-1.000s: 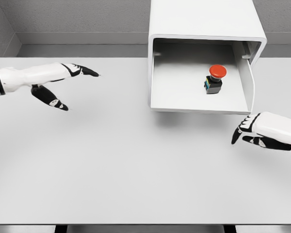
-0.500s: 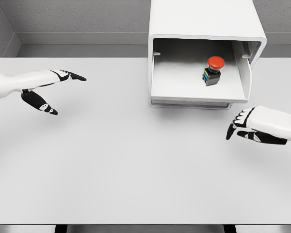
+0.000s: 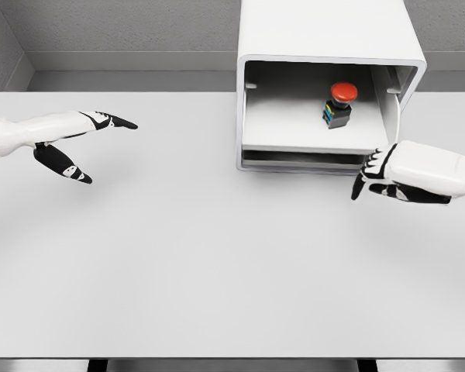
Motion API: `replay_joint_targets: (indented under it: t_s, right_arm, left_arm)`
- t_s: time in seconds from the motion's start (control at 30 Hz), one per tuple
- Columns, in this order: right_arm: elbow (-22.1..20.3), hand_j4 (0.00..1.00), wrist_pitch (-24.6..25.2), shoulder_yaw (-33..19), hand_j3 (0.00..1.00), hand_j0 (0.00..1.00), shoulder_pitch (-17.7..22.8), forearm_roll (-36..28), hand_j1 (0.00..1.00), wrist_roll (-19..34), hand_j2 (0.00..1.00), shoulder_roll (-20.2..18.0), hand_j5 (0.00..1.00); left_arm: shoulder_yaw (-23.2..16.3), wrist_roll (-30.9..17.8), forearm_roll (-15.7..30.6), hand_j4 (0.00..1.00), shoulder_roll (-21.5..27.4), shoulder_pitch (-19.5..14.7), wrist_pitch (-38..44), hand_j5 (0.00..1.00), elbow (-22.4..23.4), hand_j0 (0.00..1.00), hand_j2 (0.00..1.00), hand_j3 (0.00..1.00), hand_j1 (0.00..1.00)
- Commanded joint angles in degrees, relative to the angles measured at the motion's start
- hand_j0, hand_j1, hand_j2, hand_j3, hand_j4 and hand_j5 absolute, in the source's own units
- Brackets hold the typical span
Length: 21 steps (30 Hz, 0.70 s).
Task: Slide open multi-storey tabletop storage cabinets and put open load switch and slide close multi-storey tabletop storage cabinets
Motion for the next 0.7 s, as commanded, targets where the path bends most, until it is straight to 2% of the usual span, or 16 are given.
replay_joint_targets:
  t_s: [0.0,0.37,0.43,0.67]
  right_arm:
    - [-0.02,0.49,0.12,3.22,0.49,0.49,-0.18,-0.31,0.49,-0.01,0.49,0.14,0.49]
    - [1.04,0.49,0.12,5.07,0.49,0.49,-5.54,-0.05,0.49,-0.01,0.49,1.9,0.49]
    - [1.48,0.5,0.12,8.67,0.5,0.5,-7.65,1.09,0.5,-0.01,0.5,2.52,0.5]
    - [2.36,0.5,0.12,11.13,0.5,0.5,-9.23,2.41,0.5,-0.01,0.5,3.13,0.5]
  left_arm:
    - [0.06,0.02,0.42,1.0,0.05,0.0,0.15,1.0,-0.02,1.0,1.0,1.0,1.0]
    - [0.06,0.02,-0.64,1.0,-0.3,0.0,0.15,1.0,0.16,1.0,1.0,1.0,1.0]
    - [0.06,0.02,-0.81,1.0,-0.3,0.0,0.15,1.0,0.16,1.0,1.0,1.0,1.0]
    - [0.06,0.02,-1.25,1.0,-0.3,0.09,0.15,1.0,0.24,1.0,1.0,1.0,1.0]
